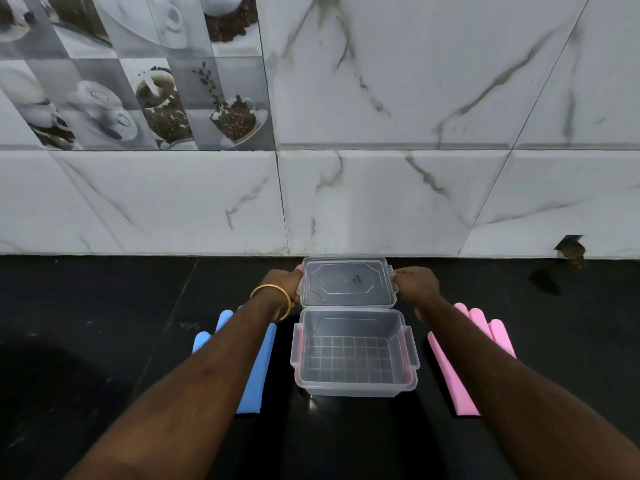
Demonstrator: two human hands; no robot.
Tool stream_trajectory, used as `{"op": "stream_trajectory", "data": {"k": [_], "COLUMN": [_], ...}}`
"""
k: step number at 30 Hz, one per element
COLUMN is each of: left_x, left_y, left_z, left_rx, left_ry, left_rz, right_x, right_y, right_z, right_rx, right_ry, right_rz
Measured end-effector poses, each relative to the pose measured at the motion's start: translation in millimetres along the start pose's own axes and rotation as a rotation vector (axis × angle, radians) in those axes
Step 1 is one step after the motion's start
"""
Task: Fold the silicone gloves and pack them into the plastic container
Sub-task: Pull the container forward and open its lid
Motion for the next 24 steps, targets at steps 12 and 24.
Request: {"op": "stream_trajectory", "data": {"k": [12,24], "left_x": [33.7,37.9], "left_y": [25.8,29.7], "left_z": [-5.8,-1.4], "left_rx": [0.133,0.185], "left_ry": [-0.167,-0.193], "left_rz": [0.005,-0.066], "right_x": [-54.5,-53.9], "right_y": [10.6,14.0], "right_z": [-8.5,0.0], "right_rx": [0.106,0.144], "right_ry": [0.249,0.251], "right_rz": [-0.032,-0.05]}}
Point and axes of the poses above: each hand's wrist, its own z-axis away from the middle knuckle, its own y-axis out of the palm, x = y × z, the point moved 7 cm from there along -z, towards the middle knuckle, and after that the axes turned 6 degrees about x, right-handed, at the moved point
